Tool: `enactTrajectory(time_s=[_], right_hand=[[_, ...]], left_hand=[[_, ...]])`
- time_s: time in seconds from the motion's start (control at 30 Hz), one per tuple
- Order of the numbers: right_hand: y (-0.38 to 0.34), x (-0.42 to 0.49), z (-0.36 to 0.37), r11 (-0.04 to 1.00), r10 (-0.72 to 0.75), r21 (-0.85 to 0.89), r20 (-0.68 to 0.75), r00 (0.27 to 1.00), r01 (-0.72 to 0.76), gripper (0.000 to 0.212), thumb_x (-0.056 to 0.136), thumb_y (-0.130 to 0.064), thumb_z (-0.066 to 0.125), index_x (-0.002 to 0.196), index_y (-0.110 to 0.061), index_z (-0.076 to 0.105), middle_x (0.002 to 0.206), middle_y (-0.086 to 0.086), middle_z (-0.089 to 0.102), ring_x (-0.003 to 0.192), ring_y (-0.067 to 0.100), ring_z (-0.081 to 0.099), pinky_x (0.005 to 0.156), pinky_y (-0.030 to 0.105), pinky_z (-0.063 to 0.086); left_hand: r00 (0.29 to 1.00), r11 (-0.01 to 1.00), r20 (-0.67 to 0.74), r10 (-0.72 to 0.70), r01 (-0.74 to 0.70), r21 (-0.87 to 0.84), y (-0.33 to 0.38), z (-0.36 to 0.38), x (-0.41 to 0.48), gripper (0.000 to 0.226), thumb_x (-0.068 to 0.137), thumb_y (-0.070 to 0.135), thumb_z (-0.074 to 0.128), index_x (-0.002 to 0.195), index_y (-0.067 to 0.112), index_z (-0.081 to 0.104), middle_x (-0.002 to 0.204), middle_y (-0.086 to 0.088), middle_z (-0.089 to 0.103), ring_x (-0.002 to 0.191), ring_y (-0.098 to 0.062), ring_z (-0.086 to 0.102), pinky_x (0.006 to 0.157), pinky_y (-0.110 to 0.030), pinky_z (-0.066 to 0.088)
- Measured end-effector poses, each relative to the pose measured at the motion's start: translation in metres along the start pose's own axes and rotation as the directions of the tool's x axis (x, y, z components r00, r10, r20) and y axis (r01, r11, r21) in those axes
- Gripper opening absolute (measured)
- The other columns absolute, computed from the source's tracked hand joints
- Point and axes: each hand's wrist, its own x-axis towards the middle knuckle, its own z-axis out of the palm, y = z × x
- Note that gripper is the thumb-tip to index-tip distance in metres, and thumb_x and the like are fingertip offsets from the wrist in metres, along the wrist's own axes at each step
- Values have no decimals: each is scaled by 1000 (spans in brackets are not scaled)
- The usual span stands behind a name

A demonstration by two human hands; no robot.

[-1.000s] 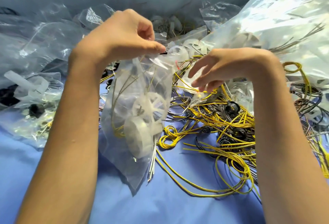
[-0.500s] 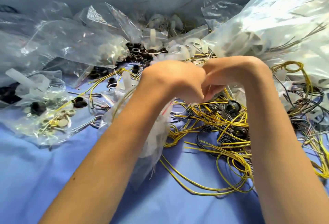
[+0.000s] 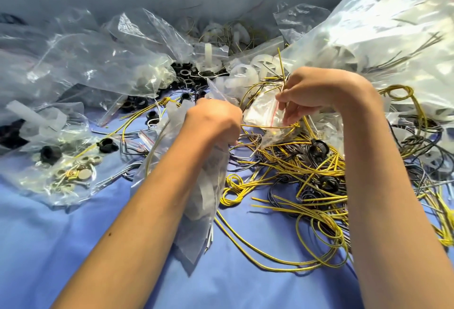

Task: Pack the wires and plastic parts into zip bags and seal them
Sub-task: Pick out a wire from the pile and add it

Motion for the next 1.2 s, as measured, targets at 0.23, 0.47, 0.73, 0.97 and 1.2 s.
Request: enactTrajectory(time_s=[0.23, 0.47, 0.73, 0.97, 1.2], right_hand=[[-3, -4, 2, 1000, -10, -26, 35, 999, 11, 29, 99, -24, 49, 82, -5, 63, 65, 5, 73, 54, 7, 69, 39, 11, 46], [-3, -4, 4, 999, -13, -34, 52, 999, 15, 28, 99, -24, 49, 83, -5, 63, 66, 5, 73, 55, 7, 69, 37, 11, 44], [-5, -6, 3, 999, -15, -41, 68, 998, 18, 29, 99, -26, 49, 84, -6, 63, 66, 3, 73, 55, 7, 69, 36, 10, 41], [-4, -7, 1, 999, -13, -42, 83, 996, 16, 30, 99, -29, 50, 88, -4, 63, 68, 4, 74, 57, 8, 70, 41, 11, 48], [0, -6, -1, 996, -40, -68, 150, 988, 51, 22, 96, -23, 55, 88, -6, 68, 71, 3, 74, 66, 9, 72, 63, 19, 56]], left_hand=[[1000, 1000, -25, 3, -3, -1, 6, 5, 4, 31, 86, 21, 62, 63, 9, 45, 64, -1, 46, 80, -27, 49, 66, -36, 43], [997, 998, -61, 53, -51, 44, 8, 5, 3, 17, 83, 16, 63, 73, 9, 51, 66, -3, 42, 84, -29, 51, 70, -33, 37], [997, 996, 31, 75, -74, -40, 5, 4, -1, 23, 76, 20, 54, 60, 9, 43, 62, -2, 48, 57, -22, 42, 53, -26, 38], [976, 971, -73, 207, -214, -109, -9, -18, -9, 8, 79, 15, 58, 81, 9, 64, 81, -6, 67, 79, -26, 63, 63, -29, 47], [920, 918, -310, 240, -319, -236, -23, -41, -26, 21, 83, 17, 68, 72, 28, 56, 68, 14, 61, 73, -13, 61, 67, -28, 48]])
